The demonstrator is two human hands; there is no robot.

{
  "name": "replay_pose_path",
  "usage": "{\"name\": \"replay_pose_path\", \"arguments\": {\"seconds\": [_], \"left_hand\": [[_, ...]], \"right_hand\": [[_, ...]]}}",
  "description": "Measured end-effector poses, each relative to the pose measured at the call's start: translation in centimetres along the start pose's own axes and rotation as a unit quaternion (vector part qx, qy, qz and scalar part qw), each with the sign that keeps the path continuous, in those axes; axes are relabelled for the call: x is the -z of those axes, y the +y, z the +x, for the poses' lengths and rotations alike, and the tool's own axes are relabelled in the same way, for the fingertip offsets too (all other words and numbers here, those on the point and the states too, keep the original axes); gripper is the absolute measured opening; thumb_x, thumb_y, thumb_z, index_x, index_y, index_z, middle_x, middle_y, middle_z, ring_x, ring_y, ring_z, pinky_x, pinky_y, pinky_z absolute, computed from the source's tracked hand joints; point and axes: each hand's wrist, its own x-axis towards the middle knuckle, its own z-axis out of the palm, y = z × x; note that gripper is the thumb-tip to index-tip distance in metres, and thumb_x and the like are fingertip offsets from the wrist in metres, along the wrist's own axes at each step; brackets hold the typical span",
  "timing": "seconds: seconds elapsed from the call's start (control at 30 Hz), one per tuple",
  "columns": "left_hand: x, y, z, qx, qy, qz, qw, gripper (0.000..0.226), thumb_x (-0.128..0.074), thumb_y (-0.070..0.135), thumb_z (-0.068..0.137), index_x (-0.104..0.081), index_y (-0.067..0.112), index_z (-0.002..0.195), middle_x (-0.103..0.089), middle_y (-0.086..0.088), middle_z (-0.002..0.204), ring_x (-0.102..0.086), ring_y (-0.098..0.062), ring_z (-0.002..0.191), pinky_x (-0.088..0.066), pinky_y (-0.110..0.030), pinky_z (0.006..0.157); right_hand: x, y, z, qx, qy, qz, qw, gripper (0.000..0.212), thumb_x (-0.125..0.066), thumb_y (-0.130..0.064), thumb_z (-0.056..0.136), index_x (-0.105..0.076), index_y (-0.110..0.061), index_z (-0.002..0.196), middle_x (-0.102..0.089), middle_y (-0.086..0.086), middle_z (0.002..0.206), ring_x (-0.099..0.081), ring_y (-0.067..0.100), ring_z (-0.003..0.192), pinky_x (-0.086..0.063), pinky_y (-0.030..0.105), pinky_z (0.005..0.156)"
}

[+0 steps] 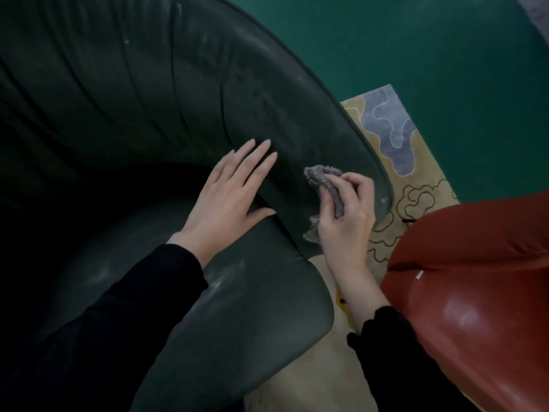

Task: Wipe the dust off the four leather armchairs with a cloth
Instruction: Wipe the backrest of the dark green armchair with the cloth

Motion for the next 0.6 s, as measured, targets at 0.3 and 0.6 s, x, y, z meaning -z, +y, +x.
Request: {"name": "replay_pose_path", "arguments": {"seconds": [0.3, 0.6], "left_hand": [[1.5, -7.3, -12.1, 0.189, -0.043, 0.013, 0.981, 0.073, -0.061, 0.044, 0.090, -0.036, 0.008, 0.148, -0.038, -0.009, 0.152, -0.030, -0.026, 0.143, -0.021, -0.042, 0.117], [2.0, -9.8, -23.1, 0.351, -0.091, 0.010, 0.932, 0.075, -0.051, 0.051, 0.092, -0.031, 0.009, 0.151, -0.034, -0.009, 0.155, -0.025, -0.026, 0.146, -0.017, -0.044, 0.120]], "right_hand": [[-4.6, -3.5, -5.7, 0.029, -0.184, 0.041, 0.982, 0.018, -0.064, -0.003, 0.088, -0.066, 0.001, 0.105, -0.052, 0.011, 0.106, -0.048, 0.005, 0.095, -0.044, 0.014, 0.084], [-9.4, -7.9, -11.5, 0.057, -0.358, 0.055, 0.930, 0.019, -0.060, -0.013, 0.092, -0.067, -0.008, 0.110, -0.048, -0.002, 0.109, -0.052, 0.008, 0.092, -0.049, 0.025, 0.084]]}}
